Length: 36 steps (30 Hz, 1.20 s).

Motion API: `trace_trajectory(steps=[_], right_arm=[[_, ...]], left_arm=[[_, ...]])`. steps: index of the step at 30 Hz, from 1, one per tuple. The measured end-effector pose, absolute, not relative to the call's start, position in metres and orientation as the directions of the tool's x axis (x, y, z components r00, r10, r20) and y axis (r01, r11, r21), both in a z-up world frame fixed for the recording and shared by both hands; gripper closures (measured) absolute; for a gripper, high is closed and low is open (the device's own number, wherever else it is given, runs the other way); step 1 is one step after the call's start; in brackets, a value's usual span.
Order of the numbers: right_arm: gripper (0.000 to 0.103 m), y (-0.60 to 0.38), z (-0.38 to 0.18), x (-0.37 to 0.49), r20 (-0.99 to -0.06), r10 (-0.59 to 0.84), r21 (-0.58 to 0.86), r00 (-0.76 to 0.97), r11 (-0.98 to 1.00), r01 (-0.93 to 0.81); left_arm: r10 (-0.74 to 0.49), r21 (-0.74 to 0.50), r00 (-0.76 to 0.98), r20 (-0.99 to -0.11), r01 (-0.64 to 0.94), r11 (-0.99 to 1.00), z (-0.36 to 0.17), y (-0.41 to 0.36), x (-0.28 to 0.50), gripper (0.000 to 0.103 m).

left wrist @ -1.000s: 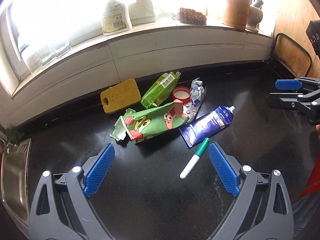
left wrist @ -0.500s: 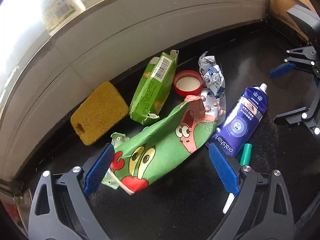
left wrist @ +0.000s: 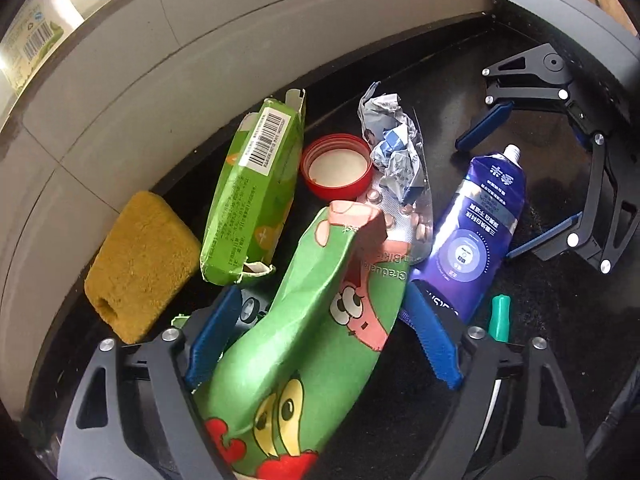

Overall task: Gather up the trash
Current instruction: 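Grasp the green printed carton with the left tool while the right tool grasps the blue toothpaste tube, then carry carton and toothpaste tube to the bin and open both tools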

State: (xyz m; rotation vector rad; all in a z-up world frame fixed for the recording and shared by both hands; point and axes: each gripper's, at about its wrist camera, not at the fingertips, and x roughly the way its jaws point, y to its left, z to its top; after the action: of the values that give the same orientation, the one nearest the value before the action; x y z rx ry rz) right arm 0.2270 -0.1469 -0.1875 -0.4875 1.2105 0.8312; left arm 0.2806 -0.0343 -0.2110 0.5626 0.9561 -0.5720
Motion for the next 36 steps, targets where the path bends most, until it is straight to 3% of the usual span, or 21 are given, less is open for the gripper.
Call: trace_trajectory(steps=[1,3,8,10,12,19,27,36], right_arm=[[0.032,-0.146,-0.186,0.225,-0.946,0.303,0.098,0.118,0.613,-0.784],[0.043,-0.145,-0.182,0.222,-0.947,0.302,0.100,0.111,0.604,-0.791],[0.051,-0.150,-0.171,0.208,-0.958,0.266,0.096,0.102,0.639,-0.763],[0.078,-0.157,-0.157,0.203,-0.949,0.287,0.105,0.133,0.684,-0.722],[0.084,-0.167,-0.144,0.198,-0.946,0.288,0.127,0.146,0.748,-0.651],[0.097,-0.188,-0.118,0.160,-0.928,0.325,0.202,0.182,0.849,-0.489],[0.097,-0.194,-0.091,0.122,-0.917,0.312,0.206,0.250,0.905,-0.372],[0.097,-0.192,-0.067,0.100,-0.907,0.286,0.167,0.310,0.919,-0.357]], left_arm=[[-0.191,0.189,0.455,-0.870,0.664,0.723,-0.211,-0.034,0.281,0.039],[-0.193,0.146,0.420,-0.887,0.651,0.745,-0.211,-0.031,0.282,0.054],[-0.193,0.104,0.431,-0.882,0.575,0.812,-0.193,-0.024,0.267,0.054],[-0.192,0.087,0.452,-0.871,0.527,0.845,-0.177,-0.021,0.255,0.054],[-0.201,0.057,0.473,-0.858,0.477,0.877,-0.160,-0.014,0.244,0.054],[-0.192,-0.005,0.522,-0.831,0.337,0.941,-0.131,-0.013,0.193,0.054],[-0.158,0.000,0.546,-0.823,0.277,0.961,-0.122,-0.009,0.128,0.054],[-0.146,-0.006,0.558,-0.817,0.245,0.970,-0.119,-0.007,0.093,0.054]])
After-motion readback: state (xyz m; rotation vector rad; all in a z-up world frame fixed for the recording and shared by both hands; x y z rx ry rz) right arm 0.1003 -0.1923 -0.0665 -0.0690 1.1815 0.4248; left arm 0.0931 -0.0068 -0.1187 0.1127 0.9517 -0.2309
